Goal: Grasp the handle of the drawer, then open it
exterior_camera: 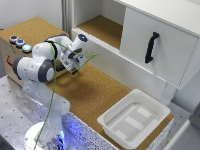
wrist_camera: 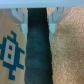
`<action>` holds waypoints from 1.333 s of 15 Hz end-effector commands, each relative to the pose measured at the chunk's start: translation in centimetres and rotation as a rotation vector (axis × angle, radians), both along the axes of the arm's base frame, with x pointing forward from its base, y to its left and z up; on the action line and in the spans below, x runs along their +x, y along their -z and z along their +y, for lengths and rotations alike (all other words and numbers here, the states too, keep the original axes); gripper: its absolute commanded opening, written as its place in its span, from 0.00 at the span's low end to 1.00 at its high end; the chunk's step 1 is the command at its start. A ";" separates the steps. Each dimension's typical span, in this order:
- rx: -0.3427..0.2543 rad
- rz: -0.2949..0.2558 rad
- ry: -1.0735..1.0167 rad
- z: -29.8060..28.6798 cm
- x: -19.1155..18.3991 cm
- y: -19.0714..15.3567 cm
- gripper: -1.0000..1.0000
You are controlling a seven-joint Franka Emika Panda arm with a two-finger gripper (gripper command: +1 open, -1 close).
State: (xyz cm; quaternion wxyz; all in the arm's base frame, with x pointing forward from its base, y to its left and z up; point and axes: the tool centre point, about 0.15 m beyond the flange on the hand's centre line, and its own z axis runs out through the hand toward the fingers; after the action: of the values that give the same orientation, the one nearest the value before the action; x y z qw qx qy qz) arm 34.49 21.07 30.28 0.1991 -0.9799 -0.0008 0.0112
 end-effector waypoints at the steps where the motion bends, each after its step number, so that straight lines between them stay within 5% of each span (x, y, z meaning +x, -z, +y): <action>1: 0.013 -0.004 0.010 -4.0 -1.8 7.3 0.00; 17: -0.004 0.021 0.017 -6.4 -2.0 7.3 0.00; 18: -0.011 0.024 0.011 -6.2 -1.8 7.1 1.00; 20: -0.038 0.042 -0.023 -5.8 -1.4 6.4 1.00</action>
State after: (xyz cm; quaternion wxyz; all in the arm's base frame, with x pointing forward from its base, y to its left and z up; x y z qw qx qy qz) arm 34.03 18.14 30.15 0.1936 -0.9810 0.0129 0.0065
